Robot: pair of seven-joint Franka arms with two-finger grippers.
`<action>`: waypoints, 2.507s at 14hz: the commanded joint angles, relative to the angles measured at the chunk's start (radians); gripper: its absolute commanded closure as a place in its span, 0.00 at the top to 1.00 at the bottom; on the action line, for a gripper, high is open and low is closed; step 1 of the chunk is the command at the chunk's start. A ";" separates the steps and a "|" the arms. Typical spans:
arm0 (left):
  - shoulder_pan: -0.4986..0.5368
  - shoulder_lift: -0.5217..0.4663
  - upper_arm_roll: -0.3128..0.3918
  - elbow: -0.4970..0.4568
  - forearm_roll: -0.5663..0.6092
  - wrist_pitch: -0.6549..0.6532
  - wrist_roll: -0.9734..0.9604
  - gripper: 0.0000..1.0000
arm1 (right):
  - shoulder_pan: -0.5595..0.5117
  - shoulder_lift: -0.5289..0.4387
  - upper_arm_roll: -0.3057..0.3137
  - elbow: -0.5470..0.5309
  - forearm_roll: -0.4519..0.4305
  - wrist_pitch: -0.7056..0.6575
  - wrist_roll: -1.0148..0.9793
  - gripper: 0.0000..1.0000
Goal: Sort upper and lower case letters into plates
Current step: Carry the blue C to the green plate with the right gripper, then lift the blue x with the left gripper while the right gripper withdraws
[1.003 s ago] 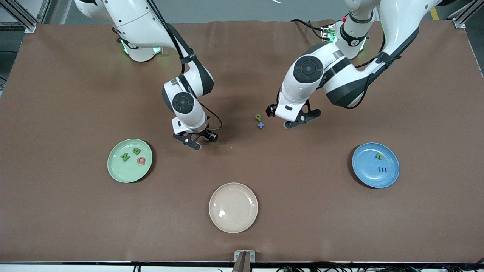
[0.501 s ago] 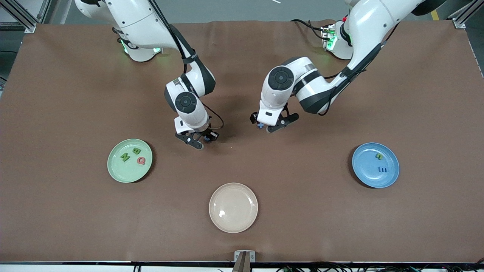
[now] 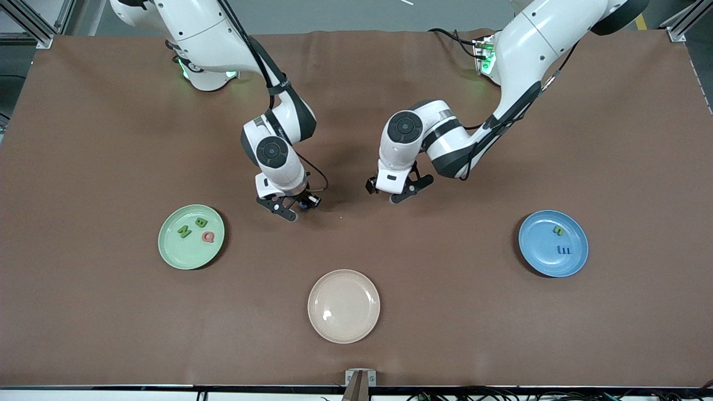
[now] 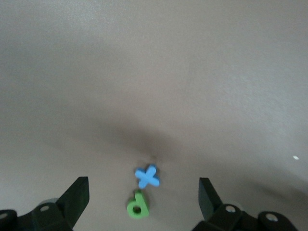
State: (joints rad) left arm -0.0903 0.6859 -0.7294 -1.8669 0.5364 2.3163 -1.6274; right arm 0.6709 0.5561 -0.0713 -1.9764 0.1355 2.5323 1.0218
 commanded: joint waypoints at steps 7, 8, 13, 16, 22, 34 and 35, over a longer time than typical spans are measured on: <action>-0.025 0.037 0.010 0.009 0.048 0.041 -0.040 1.00 | -0.339 -0.094 -0.013 0.097 -0.004 -0.239 -0.595 0.00; -0.037 0.043 0.010 0.011 0.047 0.040 -0.046 1.00 | -0.388 -0.094 -0.013 0.100 -0.004 -0.241 -0.685 0.00; -0.049 0.050 0.013 0.000 0.068 0.041 -0.068 1.00 | -0.533 -0.064 -0.012 0.140 0.001 -0.233 -0.951 0.00; -0.052 0.058 0.038 0.000 0.085 0.041 -0.068 0.99 | -0.565 0.001 -0.012 0.183 -0.001 -0.233 -0.965 0.00; -0.095 0.076 0.051 0.012 0.100 0.041 -0.068 0.85 | -0.576 0.076 -0.012 0.202 -0.001 -0.201 -0.976 0.01; -0.097 0.076 0.065 0.012 0.105 0.041 -0.066 0.37 | -0.576 0.079 -0.012 0.221 -0.007 -0.199 -0.979 1.00; -0.097 0.076 0.064 0.012 0.106 0.041 -0.066 0.35 | -0.574 0.076 -0.012 0.225 -0.014 -0.202 -0.979 1.00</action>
State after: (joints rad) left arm -0.1803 0.7577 -0.6690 -1.8608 0.6147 2.3529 -1.6741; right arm 0.1126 0.6379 -0.0997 -1.7618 0.1341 2.3427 0.0547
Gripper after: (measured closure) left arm 0.626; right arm 0.211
